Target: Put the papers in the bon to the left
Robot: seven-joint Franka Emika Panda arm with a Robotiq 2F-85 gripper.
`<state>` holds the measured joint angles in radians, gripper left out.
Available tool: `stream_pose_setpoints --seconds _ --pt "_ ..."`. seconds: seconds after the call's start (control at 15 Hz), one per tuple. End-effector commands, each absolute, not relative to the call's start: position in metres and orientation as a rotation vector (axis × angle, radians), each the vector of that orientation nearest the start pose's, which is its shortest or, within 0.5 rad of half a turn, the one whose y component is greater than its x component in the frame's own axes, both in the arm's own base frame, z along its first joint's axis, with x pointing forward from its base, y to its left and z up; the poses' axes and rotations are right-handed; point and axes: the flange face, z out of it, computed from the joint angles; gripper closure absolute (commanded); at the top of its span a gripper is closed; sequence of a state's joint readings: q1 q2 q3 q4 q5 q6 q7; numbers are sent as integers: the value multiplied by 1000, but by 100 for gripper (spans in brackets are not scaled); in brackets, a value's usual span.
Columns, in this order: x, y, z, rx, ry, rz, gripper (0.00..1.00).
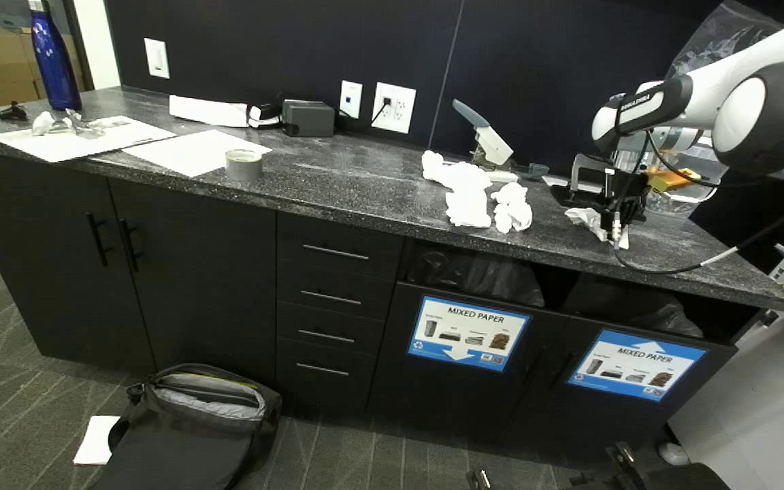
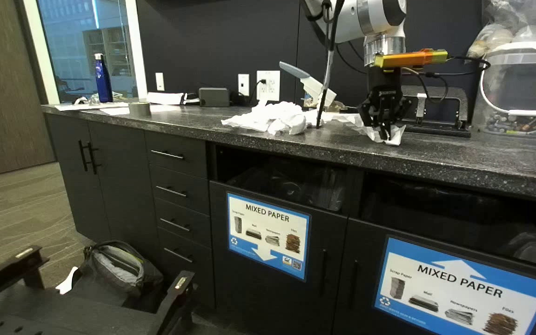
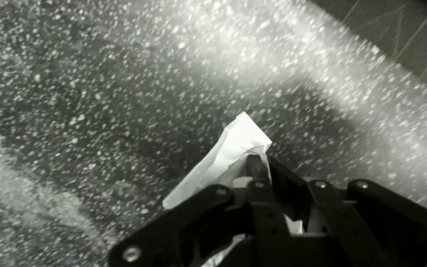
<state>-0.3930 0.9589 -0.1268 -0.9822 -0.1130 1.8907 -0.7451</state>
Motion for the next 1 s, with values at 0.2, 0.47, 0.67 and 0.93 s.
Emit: stream_pose_setpoints --seconds 0.2,0.47,0.67,0.93 --pt "614 -327 284 -2905 -820 517 94" --pt "572 -310 277 -2702 -1036 562 94" --pt "535 -294 266 -2537 -1170 565 94" --pt "478 -261 235 -2288 -1314 616 94"
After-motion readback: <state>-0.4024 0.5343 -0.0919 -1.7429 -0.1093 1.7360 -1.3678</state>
